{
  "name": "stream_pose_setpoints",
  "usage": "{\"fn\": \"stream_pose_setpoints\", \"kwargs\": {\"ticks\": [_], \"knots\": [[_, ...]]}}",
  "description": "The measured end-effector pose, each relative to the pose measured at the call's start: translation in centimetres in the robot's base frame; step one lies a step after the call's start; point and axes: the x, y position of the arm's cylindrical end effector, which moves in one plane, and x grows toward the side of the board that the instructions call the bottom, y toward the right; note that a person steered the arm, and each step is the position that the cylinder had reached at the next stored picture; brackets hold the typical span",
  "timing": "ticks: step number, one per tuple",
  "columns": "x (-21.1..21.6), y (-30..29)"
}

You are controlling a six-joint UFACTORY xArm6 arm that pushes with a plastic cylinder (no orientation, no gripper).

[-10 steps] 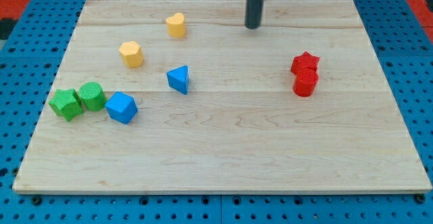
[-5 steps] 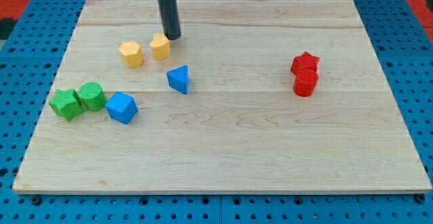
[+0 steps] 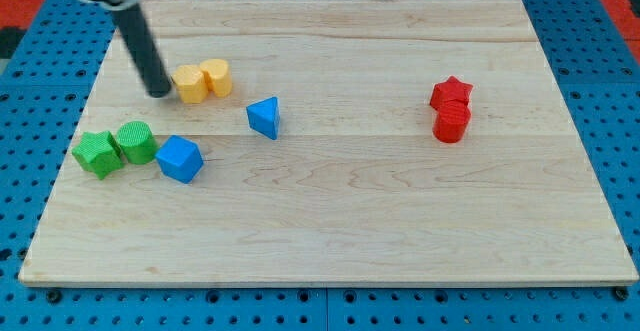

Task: Move the yellow blocks right above the triangle

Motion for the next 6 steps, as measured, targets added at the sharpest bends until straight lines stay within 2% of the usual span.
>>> {"fn": "stream_pose_setpoints", "kwargs": {"ticks": [1, 2, 3, 5, 6], "knots": [[-1.8, 3.1], [-3.2, 3.3], [-3.7, 6.9], [-7.4, 11.6], [-6.2, 11.7]]}}
